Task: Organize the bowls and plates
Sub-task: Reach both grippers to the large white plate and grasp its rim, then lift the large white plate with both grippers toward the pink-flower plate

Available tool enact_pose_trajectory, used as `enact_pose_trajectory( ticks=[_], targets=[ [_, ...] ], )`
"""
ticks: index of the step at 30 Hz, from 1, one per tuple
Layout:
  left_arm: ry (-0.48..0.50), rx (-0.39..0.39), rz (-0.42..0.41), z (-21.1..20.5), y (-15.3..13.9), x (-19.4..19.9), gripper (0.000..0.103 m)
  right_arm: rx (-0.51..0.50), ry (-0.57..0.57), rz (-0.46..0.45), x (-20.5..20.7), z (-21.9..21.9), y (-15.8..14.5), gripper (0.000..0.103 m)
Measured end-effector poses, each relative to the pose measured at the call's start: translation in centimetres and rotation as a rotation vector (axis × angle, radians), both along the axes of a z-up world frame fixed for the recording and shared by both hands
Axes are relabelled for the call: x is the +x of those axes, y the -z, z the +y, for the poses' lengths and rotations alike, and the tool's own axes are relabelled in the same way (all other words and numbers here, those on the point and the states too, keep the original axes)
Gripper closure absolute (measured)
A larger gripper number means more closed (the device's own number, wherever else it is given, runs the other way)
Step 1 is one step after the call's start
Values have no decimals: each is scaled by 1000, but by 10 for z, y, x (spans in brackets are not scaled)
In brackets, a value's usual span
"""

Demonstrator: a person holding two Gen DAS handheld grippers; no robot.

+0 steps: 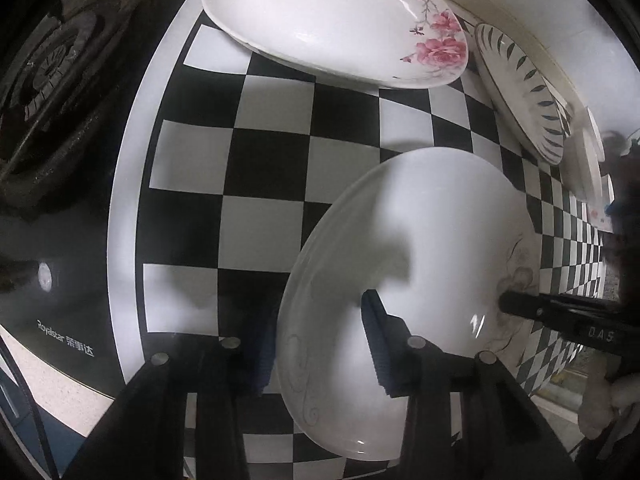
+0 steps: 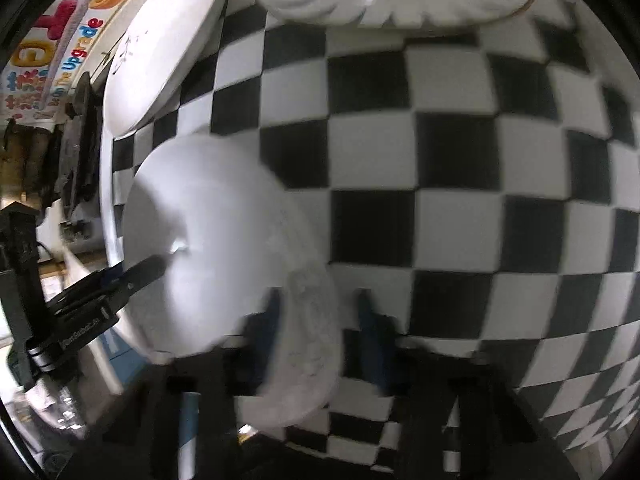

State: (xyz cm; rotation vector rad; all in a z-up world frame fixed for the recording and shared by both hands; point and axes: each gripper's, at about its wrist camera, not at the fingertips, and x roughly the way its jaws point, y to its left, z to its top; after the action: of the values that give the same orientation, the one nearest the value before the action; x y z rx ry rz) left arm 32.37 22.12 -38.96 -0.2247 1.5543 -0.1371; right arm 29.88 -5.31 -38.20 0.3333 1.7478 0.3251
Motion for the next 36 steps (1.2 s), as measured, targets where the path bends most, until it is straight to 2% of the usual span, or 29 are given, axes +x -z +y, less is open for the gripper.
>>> enact_pose_trajectory(
  ticks=[1,9,18,24,28,32,36],
  targets=[
    [4,6,0,3,1,0,67,-5,-9,-5,0,1,0,82],
    [-19,20,-29,-9,-19,-7,67,28,-10,4,-5,-9,-1,82],
    [23,25,-67,-58,-38,-8,67,32,8,-31,-8,-42,-19,82],
    [65,15,-86,-102,-42,-3,67,22,43,-58,-9,-82,-35,82],
    [80,8,-81,-124,-42,-2,67,26,65,-56,-11,-118,-35,82],
    [107,18,-70,-143,-36,0,67,21,85,-56,-13,-127,-29,82],
    [125,25,-55,-159,-30,2,67,20,103,-53,-16,-158,-23,82]
  ],
)
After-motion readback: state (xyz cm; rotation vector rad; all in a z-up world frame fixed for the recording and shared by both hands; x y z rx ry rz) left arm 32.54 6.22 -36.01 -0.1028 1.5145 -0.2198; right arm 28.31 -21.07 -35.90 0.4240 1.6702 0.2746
